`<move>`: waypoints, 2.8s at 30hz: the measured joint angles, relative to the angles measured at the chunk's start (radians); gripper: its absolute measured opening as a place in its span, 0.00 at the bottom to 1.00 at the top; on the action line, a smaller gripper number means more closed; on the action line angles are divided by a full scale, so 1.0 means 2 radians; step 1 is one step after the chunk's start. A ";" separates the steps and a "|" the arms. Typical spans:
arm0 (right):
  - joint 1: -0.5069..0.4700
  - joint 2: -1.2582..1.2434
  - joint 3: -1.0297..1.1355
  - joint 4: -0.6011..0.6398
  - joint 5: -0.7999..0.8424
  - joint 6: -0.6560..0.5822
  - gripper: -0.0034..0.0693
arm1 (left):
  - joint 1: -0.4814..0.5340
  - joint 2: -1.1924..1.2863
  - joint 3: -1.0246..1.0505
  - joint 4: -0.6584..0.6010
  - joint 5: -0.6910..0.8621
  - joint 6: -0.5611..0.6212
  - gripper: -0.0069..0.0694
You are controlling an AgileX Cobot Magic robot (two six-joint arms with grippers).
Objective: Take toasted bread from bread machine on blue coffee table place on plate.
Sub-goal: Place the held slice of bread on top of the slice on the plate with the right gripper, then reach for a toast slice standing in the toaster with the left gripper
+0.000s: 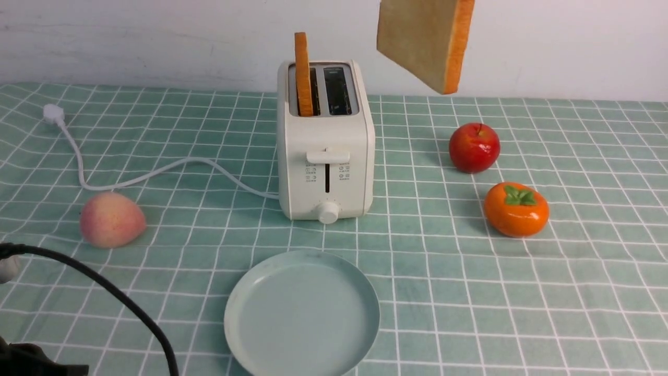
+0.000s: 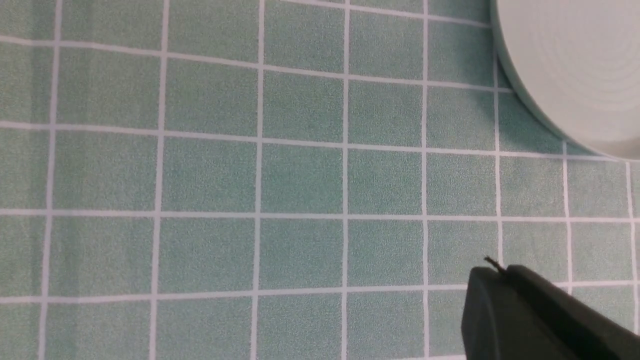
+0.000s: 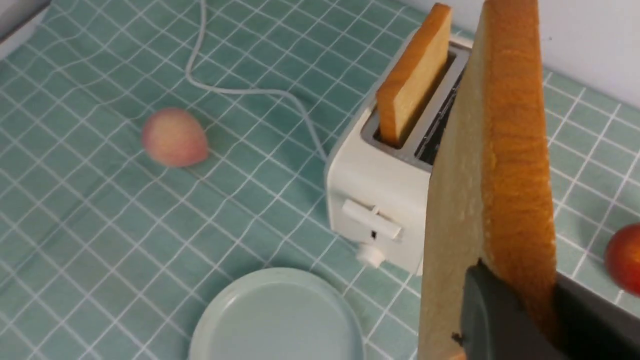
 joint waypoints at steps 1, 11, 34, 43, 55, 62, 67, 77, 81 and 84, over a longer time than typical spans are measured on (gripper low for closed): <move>0.000 -0.004 0.019 0.021 0.001 0.000 0.13 | 0.000 0.000 0.000 0.000 0.000 0.000 0.07; 0.000 0.041 0.220 0.236 -0.001 -0.096 0.13 | 0.000 0.000 0.000 0.000 0.006 0.000 0.07; 0.000 0.199 0.238 0.279 -0.022 -0.099 0.41 | 0.000 0.000 0.000 0.000 0.022 0.000 0.07; 0.000 0.139 0.199 0.090 -0.021 0.017 0.73 | 0.000 0.000 0.000 0.000 0.022 0.000 0.07; 0.000 -0.148 0.223 -0.096 -0.006 0.096 0.35 | 0.000 0.001 -0.012 -0.079 -0.056 0.012 0.07; 0.000 -0.402 0.414 -0.108 -0.048 0.121 0.02 | 0.000 0.066 -0.107 -0.167 -0.058 0.068 0.07; 0.000 -0.563 0.615 -0.128 -0.178 0.135 0.02 | 0.000 0.147 -0.194 -0.189 -0.029 0.082 0.07; 0.000 -0.732 0.791 -0.198 -0.269 0.250 0.04 | -0.075 0.271 -0.339 -0.185 -0.047 0.089 0.07; 0.000 -0.739 0.800 -0.214 -0.256 0.259 0.04 | -0.090 0.326 -0.406 -0.177 -0.100 0.086 0.07; 0.000 -0.739 0.801 -0.217 -0.242 0.260 0.04 | -0.090 0.377 -0.454 -0.176 -0.148 0.086 0.09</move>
